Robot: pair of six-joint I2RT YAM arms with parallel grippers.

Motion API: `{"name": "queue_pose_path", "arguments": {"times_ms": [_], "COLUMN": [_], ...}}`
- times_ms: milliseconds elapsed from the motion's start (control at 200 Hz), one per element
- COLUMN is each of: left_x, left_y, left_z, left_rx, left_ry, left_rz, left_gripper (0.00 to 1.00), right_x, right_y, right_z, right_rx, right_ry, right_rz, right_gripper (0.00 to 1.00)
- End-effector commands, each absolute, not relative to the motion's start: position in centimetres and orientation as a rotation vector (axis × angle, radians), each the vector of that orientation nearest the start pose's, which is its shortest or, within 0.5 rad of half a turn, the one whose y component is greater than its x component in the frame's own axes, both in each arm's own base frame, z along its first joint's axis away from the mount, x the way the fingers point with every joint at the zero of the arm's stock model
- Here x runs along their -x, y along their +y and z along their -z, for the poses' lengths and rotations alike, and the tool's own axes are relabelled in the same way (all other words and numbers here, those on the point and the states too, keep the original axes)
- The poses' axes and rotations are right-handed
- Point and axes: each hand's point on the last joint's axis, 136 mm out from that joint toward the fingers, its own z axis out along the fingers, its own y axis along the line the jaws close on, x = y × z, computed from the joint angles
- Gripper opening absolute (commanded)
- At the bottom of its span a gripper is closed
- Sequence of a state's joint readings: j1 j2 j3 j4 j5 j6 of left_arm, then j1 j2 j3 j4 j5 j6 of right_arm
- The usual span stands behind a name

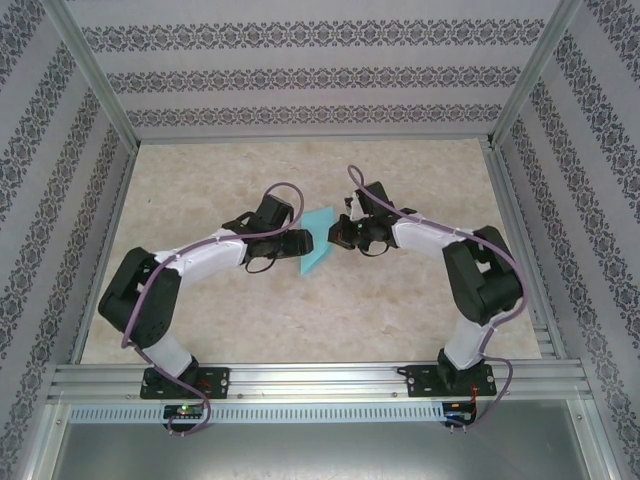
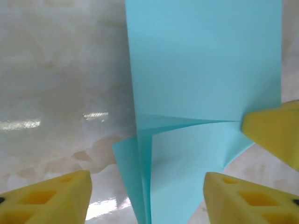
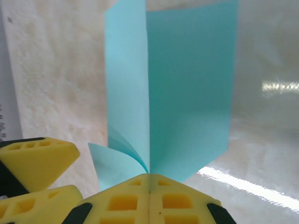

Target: Fold a paper plane with a square sheet of paper (pick it up from the middle)

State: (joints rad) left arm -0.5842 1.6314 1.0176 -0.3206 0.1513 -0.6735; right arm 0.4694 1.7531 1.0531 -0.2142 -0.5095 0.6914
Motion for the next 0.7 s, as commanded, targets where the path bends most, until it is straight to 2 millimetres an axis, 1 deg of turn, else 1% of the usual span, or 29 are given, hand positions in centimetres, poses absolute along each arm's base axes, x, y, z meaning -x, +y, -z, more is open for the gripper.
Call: {"name": "queue_pose_path", "arguments": {"times_ms": [0,65,160,260,305,360,420,565,694], "left_x": [-34.2,-34.2,-34.1,-33.9,-33.9,-33.7,-33.7,-33.5,-33.3], "left_y": [-25.1,-25.2,-25.4,-25.3,-25.3,-25.5,-25.7,-26.6,-27.8], "left_z": [-12.4,-13.5,-15.0,-16.4,-16.8,-17.0,-16.8,-15.3,-14.5], "left_rx": [-0.049,-0.091,-0.146,-0.187,-0.199,-0.22,-0.233,-0.338,-0.471], "left_ry": [2.533,2.496,2.44,2.372,2.344,2.308,2.28,2.231,2.171], "left_rz": [0.683,0.699,0.72,0.736,0.744,0.769,0.789,0.79,0.766], "left_gripper": [0.73,0.77,0.8,0.82,0.83,0.84,0.84,0.85,0.85], "right_x": [-35.2,-35.3,-35.4,-35.4,-35.4,-35.4,-35.3,-35.4,-35.3], "right_y": [25.9,25.6,25.7,25.7,25.6,25.5,25.3,24.9,24.9], "right_z": [-10.7,-11.6,-12.9,-13.8,-13.7,-13.4,-12.7,-10.6,-9.5], "right_rx": [-0.125,-0.157,-0.192,-0.23,-0.257,-0.297,-0.351,-0.51,-0.602], "right_ry": [2.604,2.591,2.568,2.563,2.569,2.576,2.587,2.604,2.617], "right_rz": [-0.998,-0.972,-0.958,-0.924,-0.895,-0.879,-0.859,-0.872,-0.906], "right_gripper": [0.0,0.0,0.0,0.01,0.01,0.02,0.02,0.02,0.02]}}
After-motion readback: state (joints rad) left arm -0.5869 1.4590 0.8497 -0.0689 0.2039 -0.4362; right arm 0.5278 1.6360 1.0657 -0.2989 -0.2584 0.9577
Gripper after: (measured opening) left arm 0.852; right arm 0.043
